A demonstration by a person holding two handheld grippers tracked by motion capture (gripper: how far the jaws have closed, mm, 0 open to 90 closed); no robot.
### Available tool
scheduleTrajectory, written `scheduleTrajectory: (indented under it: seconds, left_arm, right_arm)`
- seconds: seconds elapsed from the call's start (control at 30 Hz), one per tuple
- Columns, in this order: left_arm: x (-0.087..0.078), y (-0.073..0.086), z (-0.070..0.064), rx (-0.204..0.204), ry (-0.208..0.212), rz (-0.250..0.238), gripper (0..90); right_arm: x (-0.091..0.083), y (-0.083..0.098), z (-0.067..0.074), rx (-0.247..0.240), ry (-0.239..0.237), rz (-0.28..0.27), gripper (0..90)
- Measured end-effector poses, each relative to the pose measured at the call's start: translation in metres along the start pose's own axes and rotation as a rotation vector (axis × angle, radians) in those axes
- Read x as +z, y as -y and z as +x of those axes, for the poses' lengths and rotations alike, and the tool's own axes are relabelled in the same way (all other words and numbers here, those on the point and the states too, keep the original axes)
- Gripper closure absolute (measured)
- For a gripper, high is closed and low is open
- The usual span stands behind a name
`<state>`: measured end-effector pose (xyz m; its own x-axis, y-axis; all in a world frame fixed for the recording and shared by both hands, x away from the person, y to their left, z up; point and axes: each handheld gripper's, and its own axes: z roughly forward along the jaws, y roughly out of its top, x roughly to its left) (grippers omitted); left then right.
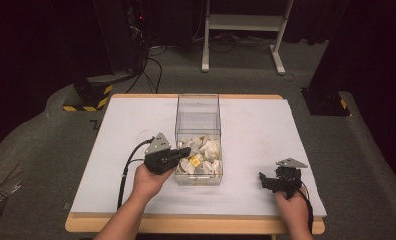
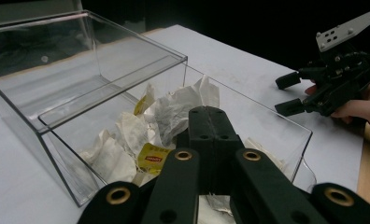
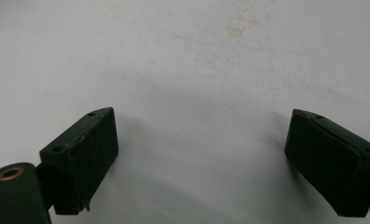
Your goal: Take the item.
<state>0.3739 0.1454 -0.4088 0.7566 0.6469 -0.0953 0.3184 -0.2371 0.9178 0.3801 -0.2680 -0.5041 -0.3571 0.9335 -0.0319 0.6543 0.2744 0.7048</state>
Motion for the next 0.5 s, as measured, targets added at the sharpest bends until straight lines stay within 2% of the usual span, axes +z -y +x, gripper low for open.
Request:
scheduleTrajectory:
  seconds: [0.3,0.5]
  left_arm:
    - [-0.010,-0.004,0.003,0.005,-0.034,-0.046,90.0]
    - [-0.022,-0.006,0.010,0.009,-0.062,-0.076,90.0]
  right_arm:
    - [0.000,0.000,0.000,0.000,-0.001,0.000,9.7]
    - [0.000,0.000,0.000,-0.001,0.000,0.000,9.7]
